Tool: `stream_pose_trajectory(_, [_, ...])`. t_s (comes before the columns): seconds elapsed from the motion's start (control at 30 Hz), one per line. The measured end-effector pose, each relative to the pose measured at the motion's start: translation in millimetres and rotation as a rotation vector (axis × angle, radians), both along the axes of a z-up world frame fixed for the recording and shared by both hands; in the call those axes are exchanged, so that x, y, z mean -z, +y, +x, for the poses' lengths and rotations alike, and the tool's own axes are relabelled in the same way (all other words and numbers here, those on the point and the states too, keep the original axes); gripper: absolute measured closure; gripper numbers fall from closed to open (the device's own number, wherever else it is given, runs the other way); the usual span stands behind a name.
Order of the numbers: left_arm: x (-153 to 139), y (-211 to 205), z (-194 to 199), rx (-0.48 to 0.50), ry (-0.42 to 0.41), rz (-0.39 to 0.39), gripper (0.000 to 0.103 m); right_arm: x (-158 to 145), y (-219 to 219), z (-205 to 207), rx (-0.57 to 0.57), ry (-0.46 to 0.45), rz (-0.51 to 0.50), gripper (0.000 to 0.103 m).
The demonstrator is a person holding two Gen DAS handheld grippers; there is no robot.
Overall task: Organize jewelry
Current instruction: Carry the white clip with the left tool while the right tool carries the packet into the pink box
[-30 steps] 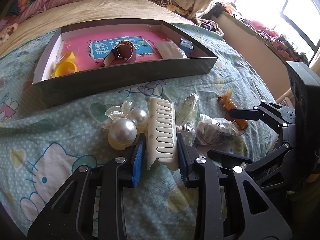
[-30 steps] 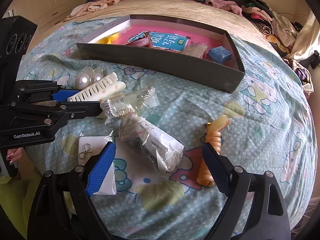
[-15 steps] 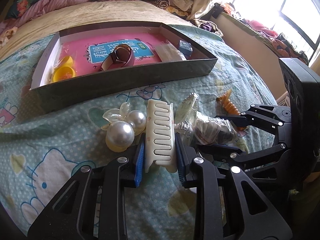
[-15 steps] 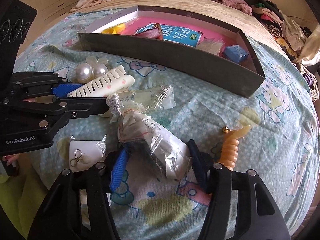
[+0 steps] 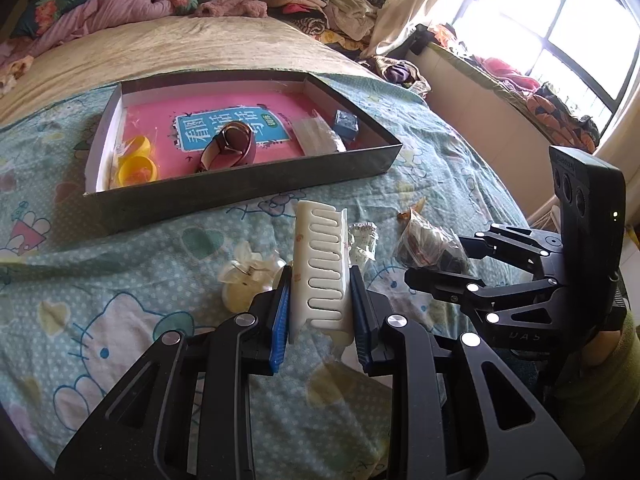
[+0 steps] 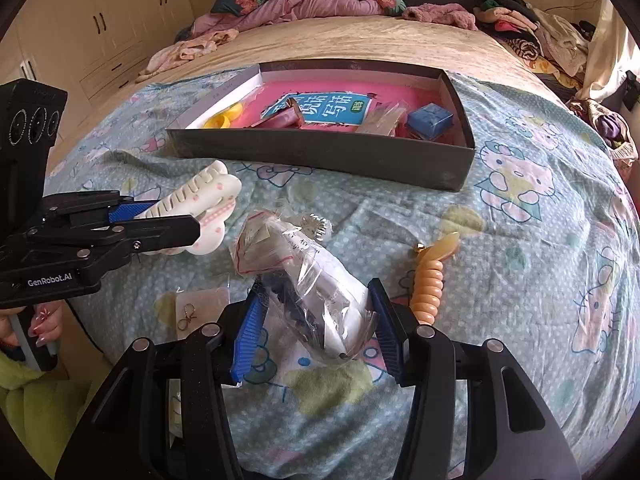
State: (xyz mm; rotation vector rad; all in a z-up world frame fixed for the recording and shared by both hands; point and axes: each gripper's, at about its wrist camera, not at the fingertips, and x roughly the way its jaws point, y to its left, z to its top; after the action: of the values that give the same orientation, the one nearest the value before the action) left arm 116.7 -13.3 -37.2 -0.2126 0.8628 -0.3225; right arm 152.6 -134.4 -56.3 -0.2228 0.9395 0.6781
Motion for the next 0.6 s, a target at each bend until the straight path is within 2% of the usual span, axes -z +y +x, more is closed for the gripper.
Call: stream_pose_trajectory(0.6, [-43, 48, -12, -0.121, -0.103, -0.016, 0.084, -36, 2, -13, 0.007, -0.061, 0.09, 0.054])
